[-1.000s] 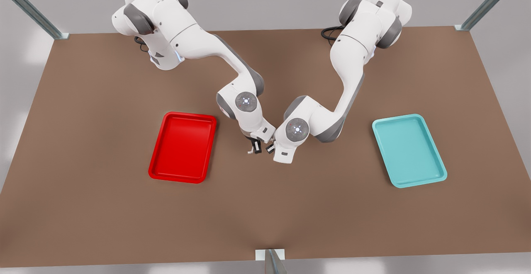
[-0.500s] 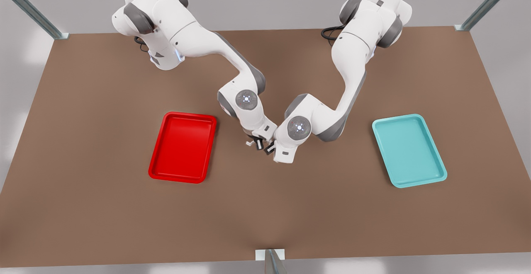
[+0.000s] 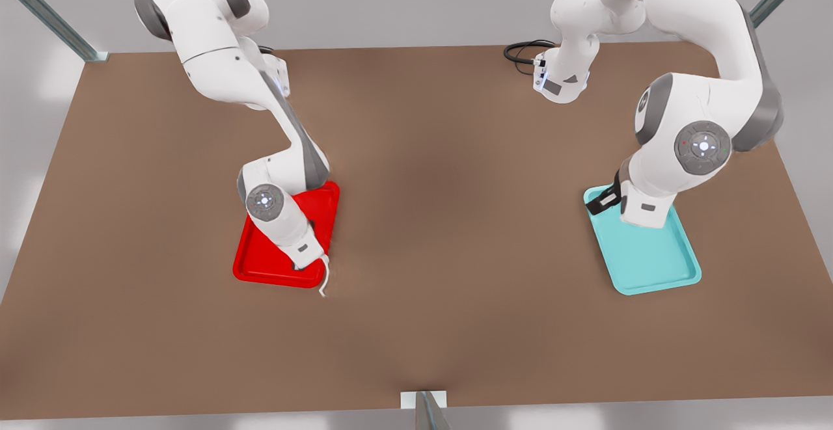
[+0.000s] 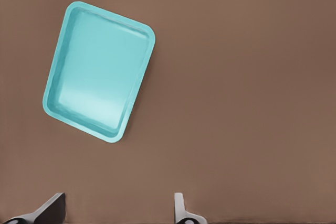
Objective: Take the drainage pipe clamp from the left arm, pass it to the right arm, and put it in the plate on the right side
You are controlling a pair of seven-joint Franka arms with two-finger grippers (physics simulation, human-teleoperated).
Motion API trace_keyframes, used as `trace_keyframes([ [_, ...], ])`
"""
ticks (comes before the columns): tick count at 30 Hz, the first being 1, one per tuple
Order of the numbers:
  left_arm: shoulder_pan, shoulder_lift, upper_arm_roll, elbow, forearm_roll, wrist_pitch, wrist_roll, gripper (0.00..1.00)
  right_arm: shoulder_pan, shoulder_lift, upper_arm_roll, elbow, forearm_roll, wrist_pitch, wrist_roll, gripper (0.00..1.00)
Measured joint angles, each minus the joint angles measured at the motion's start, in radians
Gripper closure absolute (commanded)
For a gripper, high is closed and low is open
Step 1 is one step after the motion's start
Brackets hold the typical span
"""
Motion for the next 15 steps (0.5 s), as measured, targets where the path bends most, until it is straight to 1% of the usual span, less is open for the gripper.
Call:
trace_keyframes([
  [3, 0.001, -0.014, -0.020, -0.008, 0.010, -0.058, 0.147, 0.00, -0.115, -0.038, -0.001, -0.080, -0.004, 0.000, -0.013, 0.79],
  [5, 0.003, -0.014, -0.028, -0.010, 0.012, -0.084, 0.232, 0.00, -0.156, -0.044, -0.001, -0.135, -0.005, 0.019, -0.022, 0.79],
  [10, 0.011, -0.014, -0.031, -0.011, 0.017, -0.126, 0.407, 0.00, -0.162, -0.083, 0.001, -0.307, -0.007, 0.130, -0.043, 0.79],
  [15, 0.008, -0.016, -0.032, -0.011, 0.018, -0.150, 0.538, 0.00, -0.153, -0.133, 0.010, -0.444, -0.009, 0.225, -0.059, 0.79],
])
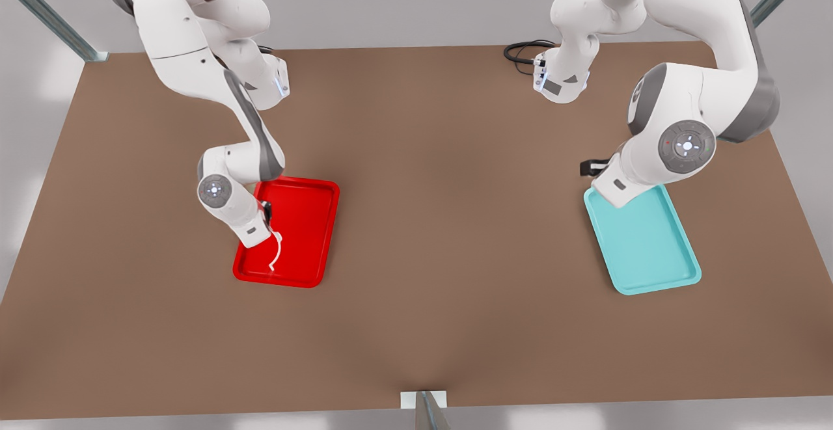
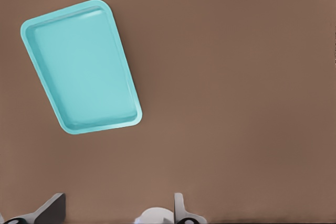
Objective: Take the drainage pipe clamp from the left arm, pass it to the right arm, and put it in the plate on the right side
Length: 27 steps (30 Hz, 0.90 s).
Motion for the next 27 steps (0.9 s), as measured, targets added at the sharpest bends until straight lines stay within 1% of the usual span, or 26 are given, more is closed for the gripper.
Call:
trace_keyframes([
  [3, 0.000, -0.001, -0.001, 0.001, 0.000, -0.008, 0.063, 0.00, 0.001, 0.003, 0.023, -0.042, 0.000, 0.053, -0.008, 0.79],
  [7, 0.000, -0.002, -0.001, 0.001, 0.001, -0.015, 0.133, 0.00, 0.000, 0.021, 0.030, -0.060, 0.005, 0.104, -0.015, 0.79],
  [8, 0.000, -0.002, -0.002, 0.002, 0.000, -0.016, 0.148, 0.00, 0.000, 0.024, 0.031, -0.061, 0.006, 0.113, -0.015, 0.50],
  [9, 0.000, -0.002, -0.002, 0.002, 0.000, -0.017, 0.162, 0.00, 0.000, 0.025, 0.034, -0.061, 0.005, 0.121, -0.015, 0.04],
  [10, 0.000, -0.003, -0.002, 0.002, 0.000, -0.018, 0.175, 0.00, 0.000, 0.031, 0.036, -0.058, 0.007, 0.128, -0.013, 0.00],
  [15, 0.003, -0.005, -0.001, 0.002, 0.002, -0.021, 0.233, 0.00, 0.001, 0.036, 0.045, -0.025, 0.011, 0.146, 0.000, 0.00],
  [17, 0.003, -0.005, -0.001, 0.002, 0.003, -0.022, 0.251, 0.00, 0.003, 0.036, 0.046, 0.105, 0.036, 0.092, 0.007, 0.00],
  [19, 0.003, -0.005, -0.001, 0.002, 0.004, -0.022, 0.268, 0.00, 0.007, 0.045, 0.040, 0.306, 0.057, -0.054, 0.059, 0.00],
  [22, 0.003, -0.006, -0.001, 0.002, 0.004, -0.024, 0.290, 0.00, -0.006, 0.097, 0.025, 0.703, 0.035, -0.405, 0.225, 0.00],
  [23, 0.003, -0.006, 0.000, 0.002, 0.005, -0.025, 0.297, 0.00, -0.011, 0.102, 0.010, 0.802, 0.027, -0.517, 0.281, 0.00],
  [24, 0.003, -0.006, 0.000, 0.002, 0.005, -0.026, 0.303, 0.00, -0.018, 0.079, 0.005, 0.858, 0.015, -0.615, 0.337, 0.00],
  [25, 0.003, -0.006, 0.000, 0.002, 0.006, -0.027, 0.309, 0.00, -0.036, 0.026, 0.010, 0.876, 0.001, -0.699, 0.392, 0.00],
  [27, 0.003, -0.005, 0.000, 0.002, 0.007, -0.028, 0.320, 0.00, -0.121, -0.101, 0.055, 0.828, -0.015, -0.828, 0.493, 0.00],
])
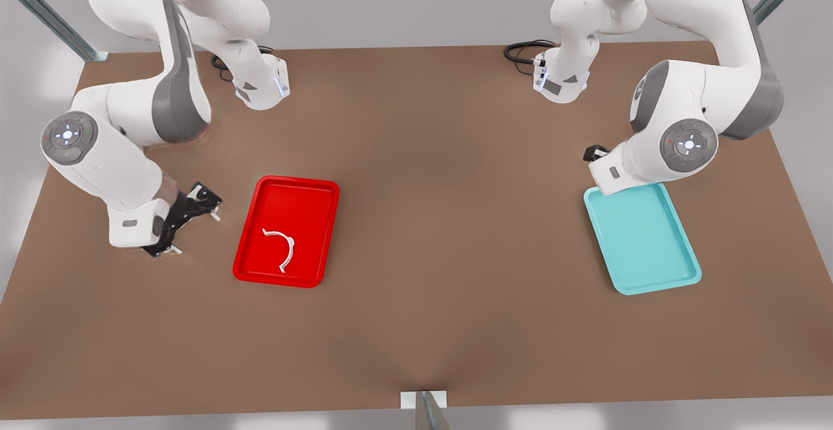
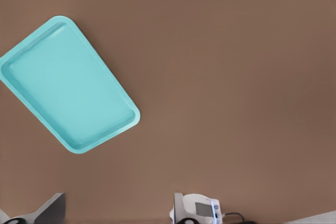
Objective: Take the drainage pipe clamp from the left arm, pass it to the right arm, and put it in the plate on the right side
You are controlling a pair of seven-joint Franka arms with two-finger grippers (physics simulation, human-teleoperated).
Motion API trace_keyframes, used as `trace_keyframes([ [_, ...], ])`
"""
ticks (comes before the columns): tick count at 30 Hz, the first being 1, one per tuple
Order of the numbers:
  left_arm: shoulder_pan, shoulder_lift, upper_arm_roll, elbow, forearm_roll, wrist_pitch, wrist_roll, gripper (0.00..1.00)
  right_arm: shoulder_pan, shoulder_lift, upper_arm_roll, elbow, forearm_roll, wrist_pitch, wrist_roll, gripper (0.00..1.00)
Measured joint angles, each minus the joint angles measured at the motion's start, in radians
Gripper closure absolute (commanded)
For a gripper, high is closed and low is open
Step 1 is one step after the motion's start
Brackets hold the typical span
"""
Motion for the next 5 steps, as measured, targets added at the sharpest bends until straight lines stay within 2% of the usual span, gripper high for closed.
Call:
trace_keyframes([
  [2, 0.000, 0.000, 0.000, 0.000, 0.000, -0.001, 0.010, 0.00, -0.056, -0.093, 0.030, -0.087, -0.006, -0.088, 0.091, 0.00],
  [5, 0.000, 0.001, 0.000, 0.000, 0.000, -0.002, 0.023, 0.00, -0.068, -0.136, 0.040, -0.134, -0.009, -0.170, 0.209, 0.00],
])
